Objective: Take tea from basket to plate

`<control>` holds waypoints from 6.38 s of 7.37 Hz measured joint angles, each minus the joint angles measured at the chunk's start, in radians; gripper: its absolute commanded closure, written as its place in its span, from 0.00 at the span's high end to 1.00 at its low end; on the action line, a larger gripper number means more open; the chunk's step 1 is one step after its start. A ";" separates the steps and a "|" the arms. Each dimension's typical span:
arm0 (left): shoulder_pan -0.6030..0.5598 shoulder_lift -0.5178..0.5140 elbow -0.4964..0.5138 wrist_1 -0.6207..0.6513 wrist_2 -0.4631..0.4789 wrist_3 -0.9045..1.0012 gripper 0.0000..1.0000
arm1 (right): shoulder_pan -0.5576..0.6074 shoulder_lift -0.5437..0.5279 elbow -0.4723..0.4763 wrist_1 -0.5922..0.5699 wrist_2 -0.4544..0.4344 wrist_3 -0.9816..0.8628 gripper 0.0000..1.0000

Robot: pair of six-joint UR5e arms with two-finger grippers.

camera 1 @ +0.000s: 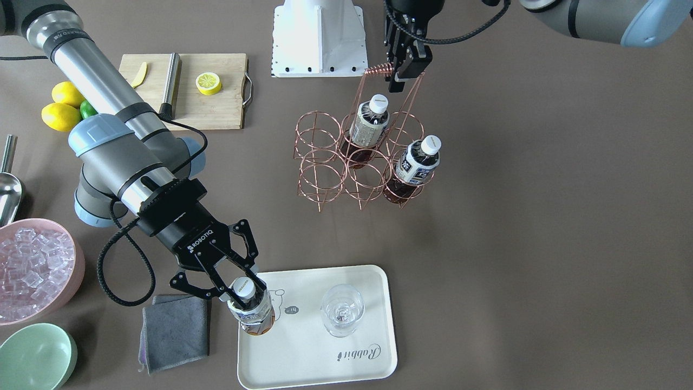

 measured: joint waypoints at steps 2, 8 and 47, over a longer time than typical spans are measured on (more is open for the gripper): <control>-0.059 0.120 -0.082 0.014 -0.006 0.100 0.00 | -0.036 0.024 -0.058 0.051 -0.085 0.003 0.00; -0.431 0.339 0.041 -0.008 -0.169 0.568 0.00 | -0.084 0.040 -0.131 0.139 -0.167 0.035 0.00; -0.859 1.104 0.461 -0.825 -0.452 2.434 0.97 | 0.702 -0.816 0.534 -1.530 0.704 -0.296 1.00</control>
